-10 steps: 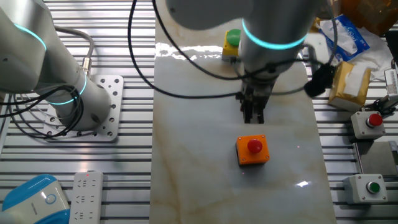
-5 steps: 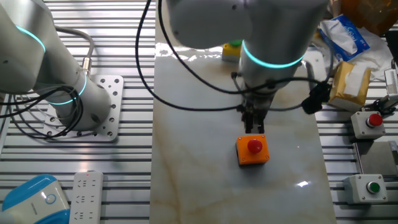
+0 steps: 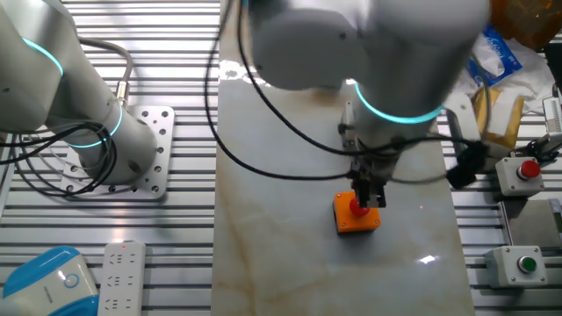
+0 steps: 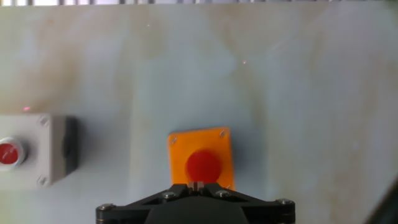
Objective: Press three buttons from left to right in sequence
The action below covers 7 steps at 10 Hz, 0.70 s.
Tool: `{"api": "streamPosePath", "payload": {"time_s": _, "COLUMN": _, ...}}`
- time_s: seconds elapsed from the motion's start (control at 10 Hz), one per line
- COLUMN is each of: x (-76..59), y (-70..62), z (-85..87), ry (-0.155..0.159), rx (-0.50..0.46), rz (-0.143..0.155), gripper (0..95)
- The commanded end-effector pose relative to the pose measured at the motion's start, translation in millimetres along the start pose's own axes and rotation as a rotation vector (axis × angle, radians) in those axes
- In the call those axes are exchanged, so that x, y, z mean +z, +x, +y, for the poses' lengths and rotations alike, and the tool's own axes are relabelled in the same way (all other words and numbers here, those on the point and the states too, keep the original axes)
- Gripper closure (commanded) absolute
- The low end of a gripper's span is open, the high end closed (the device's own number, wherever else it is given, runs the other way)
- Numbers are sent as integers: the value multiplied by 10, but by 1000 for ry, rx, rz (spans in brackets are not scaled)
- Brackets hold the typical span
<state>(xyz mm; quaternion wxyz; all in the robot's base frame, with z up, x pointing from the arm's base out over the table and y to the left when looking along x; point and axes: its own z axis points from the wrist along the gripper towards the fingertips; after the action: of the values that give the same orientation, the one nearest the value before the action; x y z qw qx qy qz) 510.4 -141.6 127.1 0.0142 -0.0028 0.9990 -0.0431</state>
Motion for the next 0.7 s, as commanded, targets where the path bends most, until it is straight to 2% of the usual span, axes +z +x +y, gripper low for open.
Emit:
{"api": "streamPosePath", "payload": {"time_s": 0.1, "x": 45, "y": 9, "z": -10, "ry": -19, "rx": -1, "rz": -3, "gripper": 950}}
{"api": "streamPosePath", "payload": {"time_s": 0.7, "x": 257, "y": 5, "z": -12, "ry": -39, "rx": -17, "rz": 0, "gripper": 950}}
